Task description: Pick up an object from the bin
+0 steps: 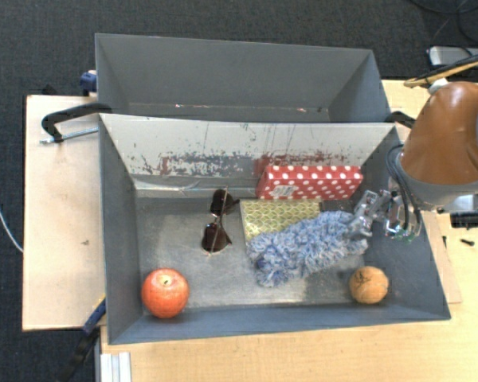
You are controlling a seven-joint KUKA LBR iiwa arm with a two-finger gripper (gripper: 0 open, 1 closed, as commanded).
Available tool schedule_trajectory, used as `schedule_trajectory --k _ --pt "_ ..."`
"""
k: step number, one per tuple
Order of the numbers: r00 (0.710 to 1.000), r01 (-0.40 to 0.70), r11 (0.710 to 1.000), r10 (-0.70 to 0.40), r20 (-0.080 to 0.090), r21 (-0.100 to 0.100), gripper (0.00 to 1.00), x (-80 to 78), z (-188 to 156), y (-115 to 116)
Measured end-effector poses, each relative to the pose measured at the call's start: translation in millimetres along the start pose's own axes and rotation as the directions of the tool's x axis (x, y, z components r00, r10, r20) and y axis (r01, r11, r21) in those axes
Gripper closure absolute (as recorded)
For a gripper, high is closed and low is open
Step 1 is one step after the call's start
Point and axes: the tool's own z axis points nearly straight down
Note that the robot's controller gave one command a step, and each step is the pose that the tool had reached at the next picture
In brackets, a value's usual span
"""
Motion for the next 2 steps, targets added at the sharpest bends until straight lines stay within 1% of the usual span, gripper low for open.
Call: schedule_trajectory --k 1,2 --pt "0.999 0.032 0.999 -0.032 0.018 -0.003 1.0 -5.2 22.3 -2.6" --pt "1.0 0.023 1.0 -0.023 0.008 -0.003 1.0 -8.7 75.5 -15.7"
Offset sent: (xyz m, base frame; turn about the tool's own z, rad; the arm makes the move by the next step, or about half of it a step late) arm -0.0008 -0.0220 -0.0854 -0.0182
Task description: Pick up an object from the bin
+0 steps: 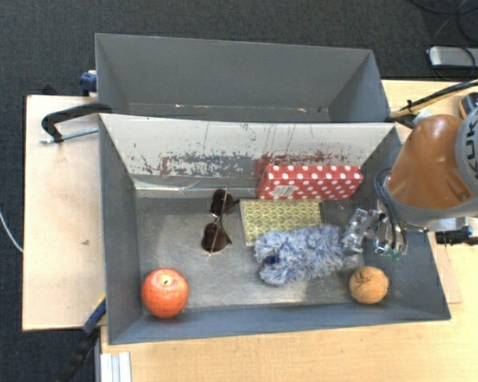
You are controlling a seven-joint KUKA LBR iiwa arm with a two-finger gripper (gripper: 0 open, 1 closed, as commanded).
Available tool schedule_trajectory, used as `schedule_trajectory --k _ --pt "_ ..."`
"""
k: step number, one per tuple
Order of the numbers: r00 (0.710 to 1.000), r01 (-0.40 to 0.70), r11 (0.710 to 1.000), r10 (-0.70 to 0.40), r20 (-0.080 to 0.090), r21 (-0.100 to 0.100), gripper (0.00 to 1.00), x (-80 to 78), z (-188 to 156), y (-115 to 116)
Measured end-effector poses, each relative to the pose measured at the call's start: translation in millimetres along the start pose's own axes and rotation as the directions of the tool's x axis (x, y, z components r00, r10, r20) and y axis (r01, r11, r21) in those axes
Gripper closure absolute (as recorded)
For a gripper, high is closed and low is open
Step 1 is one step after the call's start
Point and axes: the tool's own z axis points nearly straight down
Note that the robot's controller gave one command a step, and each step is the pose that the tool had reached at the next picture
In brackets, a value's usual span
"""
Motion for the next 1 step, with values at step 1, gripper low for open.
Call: schedule_trajectory --k 1 --pt "1.0 -0.004 1.0 0.004 0.0 0.001 1.0 -6.8 8.1 -0.2"
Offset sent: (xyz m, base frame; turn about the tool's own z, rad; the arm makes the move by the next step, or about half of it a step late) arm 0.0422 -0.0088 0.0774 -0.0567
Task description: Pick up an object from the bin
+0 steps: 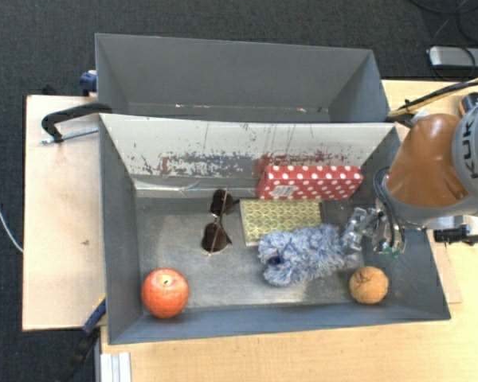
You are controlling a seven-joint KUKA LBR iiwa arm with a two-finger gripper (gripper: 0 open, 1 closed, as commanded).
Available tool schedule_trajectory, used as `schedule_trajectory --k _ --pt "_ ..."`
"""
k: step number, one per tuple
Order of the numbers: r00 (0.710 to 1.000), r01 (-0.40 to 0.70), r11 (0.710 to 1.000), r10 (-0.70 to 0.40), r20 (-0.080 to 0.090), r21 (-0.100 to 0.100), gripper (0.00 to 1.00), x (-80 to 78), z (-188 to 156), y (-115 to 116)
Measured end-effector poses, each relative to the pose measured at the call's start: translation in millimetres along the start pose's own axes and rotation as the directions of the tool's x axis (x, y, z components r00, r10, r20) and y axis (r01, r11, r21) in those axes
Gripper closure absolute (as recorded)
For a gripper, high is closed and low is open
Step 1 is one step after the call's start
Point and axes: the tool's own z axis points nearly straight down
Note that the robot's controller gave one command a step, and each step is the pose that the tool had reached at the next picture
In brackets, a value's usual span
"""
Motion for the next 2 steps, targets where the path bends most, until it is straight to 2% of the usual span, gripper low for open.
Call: schedule_trajectory --k 1,2 --pt "1.0 0.029 1.0 -0.029 -0.004 0.001 1.0 -14.9 -39.0 4.6" --pt "1.0 -0.016 1.0 0.016 -0.003 0.0 1.0 -1.1 -85.8 -11.6"
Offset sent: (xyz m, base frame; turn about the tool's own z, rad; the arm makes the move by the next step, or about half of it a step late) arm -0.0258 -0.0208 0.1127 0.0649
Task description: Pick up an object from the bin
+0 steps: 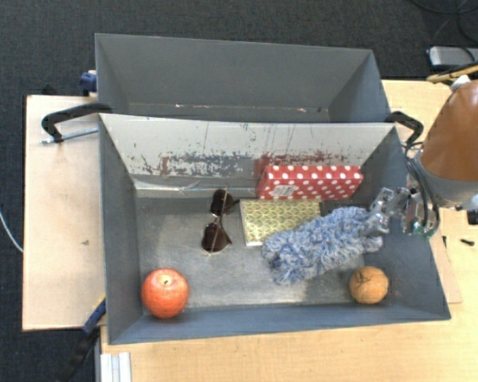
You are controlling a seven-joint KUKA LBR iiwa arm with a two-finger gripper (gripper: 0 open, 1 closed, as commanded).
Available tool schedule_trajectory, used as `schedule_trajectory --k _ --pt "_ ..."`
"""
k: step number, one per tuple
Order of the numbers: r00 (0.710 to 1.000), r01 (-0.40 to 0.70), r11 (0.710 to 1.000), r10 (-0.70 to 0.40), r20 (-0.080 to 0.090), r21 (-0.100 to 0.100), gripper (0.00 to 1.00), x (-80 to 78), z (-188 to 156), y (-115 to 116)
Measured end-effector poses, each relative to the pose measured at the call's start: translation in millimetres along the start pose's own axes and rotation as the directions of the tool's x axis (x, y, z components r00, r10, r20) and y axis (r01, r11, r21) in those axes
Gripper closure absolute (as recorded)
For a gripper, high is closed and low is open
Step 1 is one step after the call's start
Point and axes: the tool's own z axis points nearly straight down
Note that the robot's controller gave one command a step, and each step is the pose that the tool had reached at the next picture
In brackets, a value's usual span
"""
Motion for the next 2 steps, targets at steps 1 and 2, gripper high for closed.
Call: schedule_trajectory --k 1,2 --pt "1.0 -0.004 1.0 0.004 0.014 -0.001 0.0 -8.9 -72.3 9.2" --pt "1.0 -0.005 1.0 0.005 0.006 0.001 0.0 -7.0 -69.0 8.0"
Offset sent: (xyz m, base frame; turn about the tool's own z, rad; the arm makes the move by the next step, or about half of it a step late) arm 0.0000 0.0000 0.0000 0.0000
